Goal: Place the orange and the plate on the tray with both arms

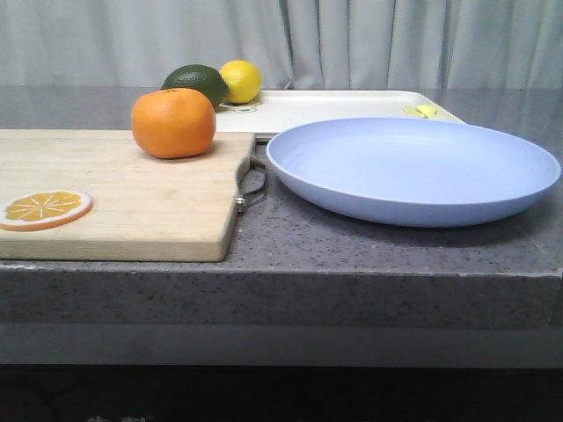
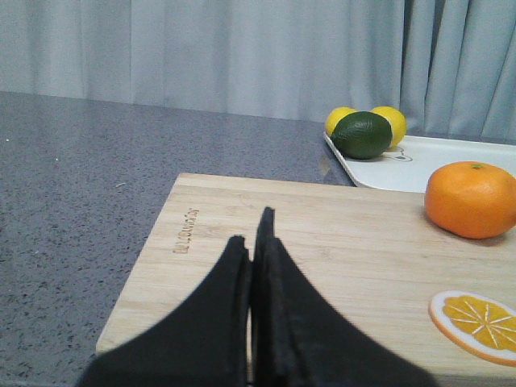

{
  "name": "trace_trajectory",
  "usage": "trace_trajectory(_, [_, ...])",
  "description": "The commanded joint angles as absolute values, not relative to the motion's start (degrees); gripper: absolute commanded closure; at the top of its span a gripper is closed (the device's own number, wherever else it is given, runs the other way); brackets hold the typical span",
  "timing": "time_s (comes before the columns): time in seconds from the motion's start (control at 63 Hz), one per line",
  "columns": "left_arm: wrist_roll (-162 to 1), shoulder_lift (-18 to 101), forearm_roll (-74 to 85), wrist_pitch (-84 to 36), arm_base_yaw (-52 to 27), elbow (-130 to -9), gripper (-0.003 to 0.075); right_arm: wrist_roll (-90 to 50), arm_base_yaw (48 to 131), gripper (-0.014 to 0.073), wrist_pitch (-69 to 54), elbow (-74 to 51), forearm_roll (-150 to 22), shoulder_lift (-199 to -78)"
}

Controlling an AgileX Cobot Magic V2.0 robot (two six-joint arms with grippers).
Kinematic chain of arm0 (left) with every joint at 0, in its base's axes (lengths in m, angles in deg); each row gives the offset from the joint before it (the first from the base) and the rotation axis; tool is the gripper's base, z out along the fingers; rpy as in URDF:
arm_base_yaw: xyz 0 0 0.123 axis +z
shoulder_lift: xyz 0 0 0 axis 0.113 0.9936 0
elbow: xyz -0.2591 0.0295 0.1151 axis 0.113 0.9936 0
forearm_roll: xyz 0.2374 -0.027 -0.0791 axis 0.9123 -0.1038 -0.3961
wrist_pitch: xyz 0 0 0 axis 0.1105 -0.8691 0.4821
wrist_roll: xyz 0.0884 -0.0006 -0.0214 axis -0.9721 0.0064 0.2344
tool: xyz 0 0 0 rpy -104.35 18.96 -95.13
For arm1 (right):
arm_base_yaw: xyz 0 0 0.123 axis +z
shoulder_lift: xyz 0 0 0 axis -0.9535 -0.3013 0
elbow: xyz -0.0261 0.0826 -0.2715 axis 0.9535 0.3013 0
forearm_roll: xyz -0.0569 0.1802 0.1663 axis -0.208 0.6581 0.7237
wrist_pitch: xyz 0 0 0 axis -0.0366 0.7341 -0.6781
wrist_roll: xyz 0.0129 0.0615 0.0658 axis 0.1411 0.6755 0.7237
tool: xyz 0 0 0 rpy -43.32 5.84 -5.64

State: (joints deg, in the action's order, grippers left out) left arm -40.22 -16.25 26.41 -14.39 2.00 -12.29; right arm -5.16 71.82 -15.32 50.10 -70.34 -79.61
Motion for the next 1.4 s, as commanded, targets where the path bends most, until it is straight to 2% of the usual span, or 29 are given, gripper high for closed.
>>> trace_trajectory(0.0, [-39.8, -17.3, 25.9, -9.6, 1.6, -11.9, 0.0738, -5.7, 71.5, 0.0662, -20.4, 49.9, -70.2, -78.2])
trace_trajectory(1.175, [-39.8, -17.3, 25.9, -9.6, 1.6, -11.9, 0.0738, -5.7, 71.5, 0.0662, -21.1, 49.9, -70.2, -78.2])
trace_trajectory(1.381, [-39.8, -17.3, 26.1, -6.4, 1.6, -12.8, 0.0738, -5.7, 71.5, 0.0662, -22.2, 48.4, -70.2, -78.2])
